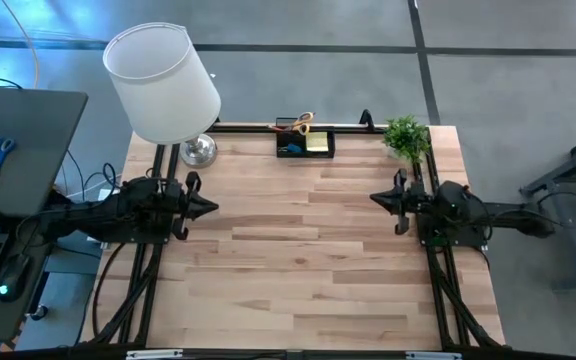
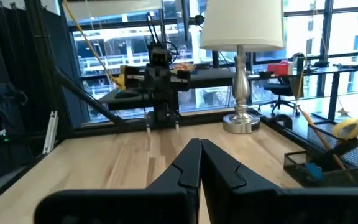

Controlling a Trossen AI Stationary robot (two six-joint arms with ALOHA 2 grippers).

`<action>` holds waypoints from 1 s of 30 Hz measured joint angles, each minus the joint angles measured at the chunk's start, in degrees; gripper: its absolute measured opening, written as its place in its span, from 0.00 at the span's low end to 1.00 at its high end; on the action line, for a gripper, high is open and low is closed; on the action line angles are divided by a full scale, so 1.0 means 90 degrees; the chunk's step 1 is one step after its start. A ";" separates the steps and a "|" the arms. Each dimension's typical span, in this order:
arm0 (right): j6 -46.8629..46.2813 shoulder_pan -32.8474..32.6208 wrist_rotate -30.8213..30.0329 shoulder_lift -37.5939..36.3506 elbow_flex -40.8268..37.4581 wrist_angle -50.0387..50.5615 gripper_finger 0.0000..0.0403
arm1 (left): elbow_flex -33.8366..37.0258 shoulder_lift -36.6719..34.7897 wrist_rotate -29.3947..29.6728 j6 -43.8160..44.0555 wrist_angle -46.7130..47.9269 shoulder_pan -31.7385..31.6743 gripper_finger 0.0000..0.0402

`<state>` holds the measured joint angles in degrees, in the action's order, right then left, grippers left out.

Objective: Pick and place office supplies into organizer
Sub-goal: Return to Home Position

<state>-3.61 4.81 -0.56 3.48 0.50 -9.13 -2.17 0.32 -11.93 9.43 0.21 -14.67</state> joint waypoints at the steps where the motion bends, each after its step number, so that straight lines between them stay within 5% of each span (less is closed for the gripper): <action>1: 0.0000 -0.0033 -0.0082 -0.0238 -0.0001 0.0231 0.00 | 0.0000 0.0000 -0.0051 -0.0003 0.0001 0.0002 0.00; 6: -0.0126 -0.0210 -0.0955 -0.0295 0.0045 0.0901 0.00 | 0.0000 0.0000 0.0222 -0.0018 0.0079 0.0005 0.01; 14: -0.0105 -0.0505 -0.0939 -0.0315 0.0043 0.0897 0.00 | 0.0002 0.0005 0.1263 -0.0045 0.0338 0.0004 0.02; 30: 0.0288 -0.0505 -0.0942 -0.0313 0.0043 0.0897 0.00 | 0.0002 0.0005 0.1280 -0.0019 0.0338 0.0004 0.02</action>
<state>-1.02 0.27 -9.04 0.67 0.89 -1.06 -2.15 0.36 -0.40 9.26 3.25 -14.63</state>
